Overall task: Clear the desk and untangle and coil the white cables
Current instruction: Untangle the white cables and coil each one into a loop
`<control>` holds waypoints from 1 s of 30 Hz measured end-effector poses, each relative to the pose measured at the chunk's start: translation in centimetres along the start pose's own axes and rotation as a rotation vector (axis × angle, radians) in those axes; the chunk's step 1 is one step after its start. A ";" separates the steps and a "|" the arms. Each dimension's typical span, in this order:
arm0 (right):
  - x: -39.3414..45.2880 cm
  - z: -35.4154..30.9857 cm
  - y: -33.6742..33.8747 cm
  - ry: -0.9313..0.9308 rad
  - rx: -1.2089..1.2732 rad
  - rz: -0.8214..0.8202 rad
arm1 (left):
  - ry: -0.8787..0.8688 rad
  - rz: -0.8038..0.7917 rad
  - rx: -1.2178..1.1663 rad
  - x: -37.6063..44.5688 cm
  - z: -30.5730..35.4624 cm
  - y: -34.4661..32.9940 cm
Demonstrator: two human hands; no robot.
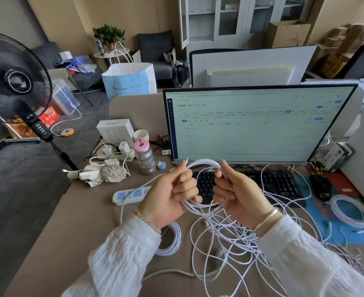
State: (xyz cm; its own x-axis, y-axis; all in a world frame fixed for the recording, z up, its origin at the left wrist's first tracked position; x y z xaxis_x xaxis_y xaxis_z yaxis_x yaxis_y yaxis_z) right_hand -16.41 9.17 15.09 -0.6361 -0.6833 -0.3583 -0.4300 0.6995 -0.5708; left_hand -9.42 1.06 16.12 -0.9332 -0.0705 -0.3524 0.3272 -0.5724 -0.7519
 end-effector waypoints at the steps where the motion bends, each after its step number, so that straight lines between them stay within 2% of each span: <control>1: 0.1 0.0 0.0 0.016 -0.001 0.004 | -0.002 -0.002 0.002 0.0 0.1 -0.1; 4: 0.3 0.3 0.0 0.037 0.053 0.003 | -0.026 -0.015 -0.017 0.0 0.6 -0.6; 6: 0.3 1.4 -0.6 -0.034 0.077 -0.069 | -0.073 -0.002 -0.053 0.1 1.4 -1.0; 9: -0.4 4.1 -0.6 -0.102 -0.156 -0.141 | -0.155 0.023 -0.076 0.3 3.0 -1.2; 12: -1.2 4.9 0.0 0.033 -0.415 -0.168 | -0.186 0.072 -0.087 0.1 4.3 -0.7; 15: -1.7 3.4 0.3 0.149 -0.513 -0.125 | -0.166 0.100 -0.068 -0.3 4.8 -0.2; 22: -1.8 1.8 0.9 0.191 -0.674 -0.162 | -0.143 0.112 -0.078 -0.6 4.3 0.3; 26: -2.1 1.6 1.0 0.127 -0.711 -0.229 | -0.144 0.128 -0.027 -0.6 4.0 0.3; 30: -2.2 1.1 0.1 0.098 -0.453 -0.329 | -0.099 0.149 0.104 -0.6 3.0 0.1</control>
State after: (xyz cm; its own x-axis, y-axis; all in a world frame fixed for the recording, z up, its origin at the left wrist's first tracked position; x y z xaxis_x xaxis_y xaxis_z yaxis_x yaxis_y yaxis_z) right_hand -14.36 10.50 15.02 -0.4691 -0.8731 -0.1328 -0.8337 0.4874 -0.2596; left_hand -9.30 -1.40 17.90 -0.8872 -0.2384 -0.3950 0.4507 -0.6307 -0.6317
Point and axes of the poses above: each hand's wrist, its own x-axis towards the middle knuckle, its own y-axis out of the back of the hand, z = x × y, the point moved 7 cm from there along x, towards the middle knuckle, and after that the axes turned 9 degrees about z, right-handed, at the moved point
